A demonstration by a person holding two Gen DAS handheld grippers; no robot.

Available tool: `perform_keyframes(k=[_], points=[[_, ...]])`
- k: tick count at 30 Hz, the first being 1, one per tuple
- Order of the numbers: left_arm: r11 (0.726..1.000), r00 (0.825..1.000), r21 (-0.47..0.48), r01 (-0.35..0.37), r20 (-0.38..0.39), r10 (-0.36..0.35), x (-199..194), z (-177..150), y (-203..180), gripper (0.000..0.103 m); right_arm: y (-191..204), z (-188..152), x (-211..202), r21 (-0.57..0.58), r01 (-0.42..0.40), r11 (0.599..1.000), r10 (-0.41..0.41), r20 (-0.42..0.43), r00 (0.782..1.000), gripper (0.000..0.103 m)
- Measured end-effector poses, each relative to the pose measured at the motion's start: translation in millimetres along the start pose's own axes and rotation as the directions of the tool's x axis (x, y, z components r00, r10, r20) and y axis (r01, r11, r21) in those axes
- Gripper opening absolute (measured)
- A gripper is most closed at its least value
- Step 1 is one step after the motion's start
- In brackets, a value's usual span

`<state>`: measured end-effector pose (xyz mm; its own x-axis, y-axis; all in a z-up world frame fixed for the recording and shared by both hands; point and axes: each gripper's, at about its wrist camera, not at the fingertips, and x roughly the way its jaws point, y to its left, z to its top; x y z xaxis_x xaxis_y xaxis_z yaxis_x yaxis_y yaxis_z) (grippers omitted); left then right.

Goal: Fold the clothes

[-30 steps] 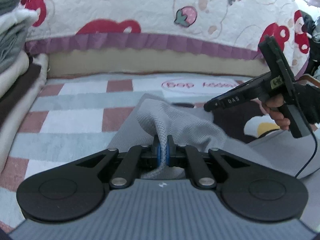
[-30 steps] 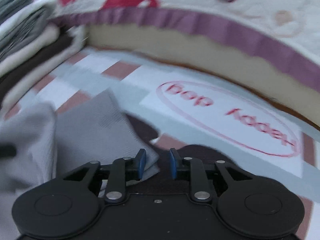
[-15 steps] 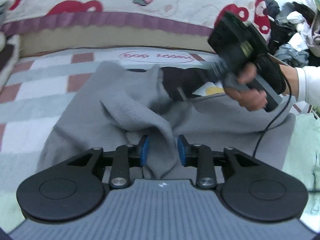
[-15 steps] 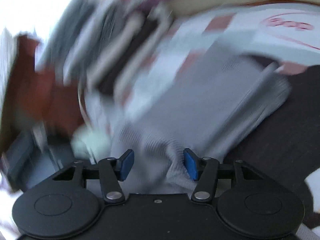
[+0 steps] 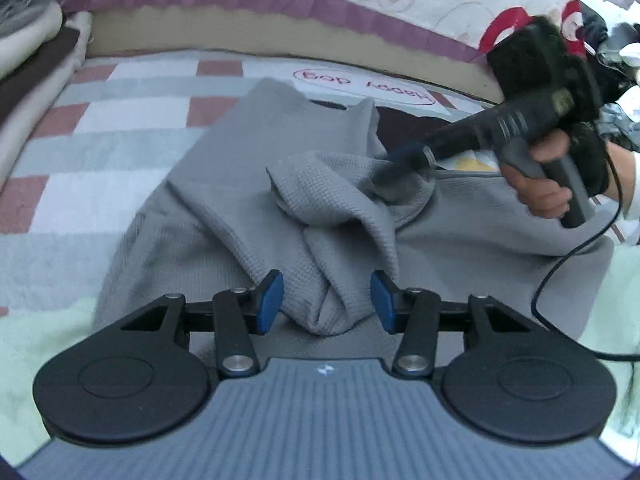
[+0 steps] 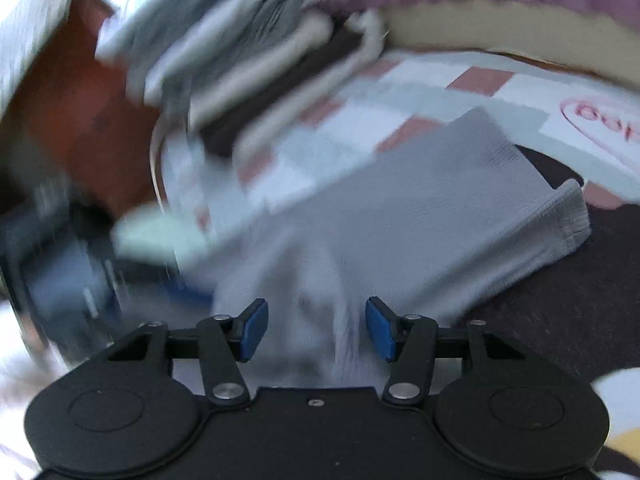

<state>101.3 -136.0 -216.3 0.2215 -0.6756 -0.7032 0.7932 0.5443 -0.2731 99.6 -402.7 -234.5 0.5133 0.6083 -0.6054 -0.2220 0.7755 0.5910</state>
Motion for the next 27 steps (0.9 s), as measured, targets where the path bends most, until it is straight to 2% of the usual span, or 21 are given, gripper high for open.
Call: perform_keyframes(k=[1,2,3,4,5,7,8,10,11,13,14,15,16,17,19,20,21,24,27], points=[[1.000,1.000,0.000,0.003,0.001,-0.003,2,2,0,0.043,-11,3,7,0.064,-0.019,0.998,0.018,0.008,1.000,0.066],[1.000,1.000,0.000,0.006,0.003,-0.006,4,4,0,0.027,-20,6,15,0.105,-0.028,0.994,0.027,0.014,1.000,0.058],[1.000,1.000,0.028,0.001,-0.010,-0.001,7,7,-3,0.011,-17,9,20,0.071,-0.012,0.997,0.011,0.011,1.000,0.035],[0.996,0.999,0.084,-0.011,-0.036,0.014,10,12,-8,0.007,-11,13,21,0.018,-0.017,1.000,0.017,0.016,1.000,0.011],[0.989,0.998,0.144,-0.033,-0.050,0.041,12,17,-15,0.005,-3,16,18,-0.025,-0.033,0.999,0.034,0.026,0.999,0.007],[0.967,0.995,0.235,-0.095,-0.007,0.100,12,30,-25,0.003,12,22,6,-0.105,-0.025,0.994,0.035,0.093,0.995,0.007],[0.962,0.993,0.246,-0.117,0.029,0.113,11,38,-26,0.003,19,24,-1,-0.137,-0.014,0.990,0.032,0.129,0.991,0.007],[0.974,0.984,0.175,-0.145,0.125,0.124,8,60,-16,0.003,17,29,-20,-0.125,0.070,0.990,-0.040,0.229,0.973,0.007],[0.977,0.972,0.126,-0.171,0.181,0.147,9,72,-9,0.003,13,30,-30,-0.104,0.121,0.987,-0.087,0.281,0.956,0.006],[0.972,0.935,0.029,-0.232,0.284,0.215,19,96,8,0.004,4,33,-46,-0.054,0.219,0.974,-0.185,0.365,0.913,0.006],[0.966,0.915,-0.014,-0.257,0.317,0.248,27,106,16,0.008,-3,32,-44,-0.021,0.266,0.964,-0.241,0.354,0.904,0.006],[0.960,0.910,-0.038,-0.279,0.310,0.277,36,113,23,0.010,-11,32,-42,0.012,0.312,0.950,-0.297,0.340,0.892,0.006],[0.953,0.913,-0.049,-0.299,0.276,0.301,43,118,29,0.010,-18,31,-39,0.041,0.350,0.936,-0.344,0.321,0.882,0.006],[0.946,0.915,-0.060,-0.319,0.241,0.324,51,123,36,0.012,-24,29,-35,0.063,0.365,0.929,-0.367,0.288,0.884,0.007],[0.937,0.919,-0.072,-0.341,0.183,0.348,53,120,44,0.019,-30,23,-28,0.109,0.396,0.912,-0.410,0.240,0.880,0.015],[0.938,0.924,-0.072,-0.339,0.162,0.346,50,113,46,0.028,-34,20,-31,0.142,0.382,0.913,-0.406,0.238,0.882,0.019],[0.938,0.929,-0.068,-0.341,0.131,0.347,46,103,48,0.033,-37,16,-33,0.174,0.368,0.913,-0.402,0.236,0.885,0.028],[0.926,0.927,-0.047,-0.374,0.026,0.375,34,78,56,0.033,-40,-2,-54,0.270,0.348,0.898,-0.414,0.245,0.877,0.034],[0.923,0.926,-0.074,-0.378,-0.027,0.377,9,52,63,0.036,-40,-24,-80,0.363,0.341,0.867,-0.445,0.256,0.858,0.035]])
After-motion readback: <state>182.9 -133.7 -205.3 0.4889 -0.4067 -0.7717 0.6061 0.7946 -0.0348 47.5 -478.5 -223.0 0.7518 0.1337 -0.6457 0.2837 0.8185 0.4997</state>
